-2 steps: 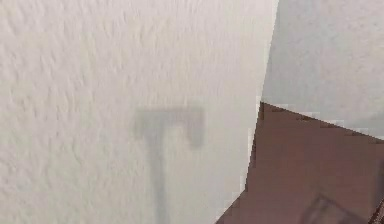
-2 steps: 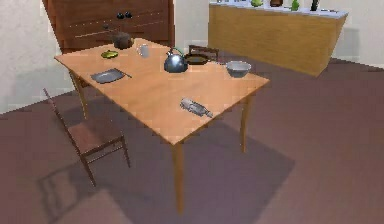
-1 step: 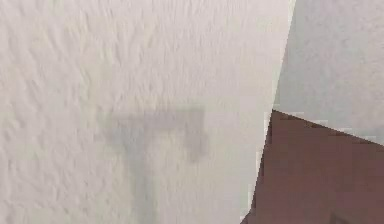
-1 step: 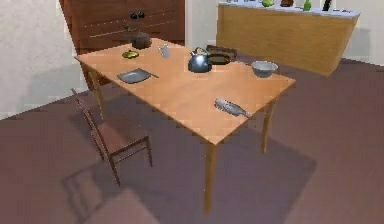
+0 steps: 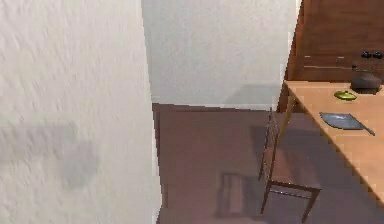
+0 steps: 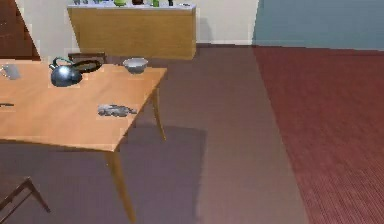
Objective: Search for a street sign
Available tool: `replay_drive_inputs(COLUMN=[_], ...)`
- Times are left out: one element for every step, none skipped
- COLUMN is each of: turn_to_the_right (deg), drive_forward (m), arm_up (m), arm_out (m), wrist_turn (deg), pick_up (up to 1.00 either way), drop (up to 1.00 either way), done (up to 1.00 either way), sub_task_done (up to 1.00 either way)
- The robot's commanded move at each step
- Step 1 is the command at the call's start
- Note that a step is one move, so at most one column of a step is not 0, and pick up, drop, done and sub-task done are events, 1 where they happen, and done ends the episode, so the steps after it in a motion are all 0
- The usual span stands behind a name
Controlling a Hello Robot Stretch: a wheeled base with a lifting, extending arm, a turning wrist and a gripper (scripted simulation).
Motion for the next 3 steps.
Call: replay_drive_inputs(turn_to_the_right=[0.0, 6.0, 0.0], drive_forward=[1.00, 0.00, 0.35], arm_up=[0.00, 0.00, 0.00], arm_out=[0.00, 0.00, 0.00], wrist_turn=[0.0, 0.0, 0.0], pick_up=[0.00, 0.00, 0.00], drop=[0.00, 0.00, 0.00], done=[0.00, 0.00, 0.00], sub_task_done=[0.00, 0.00, 0.00])
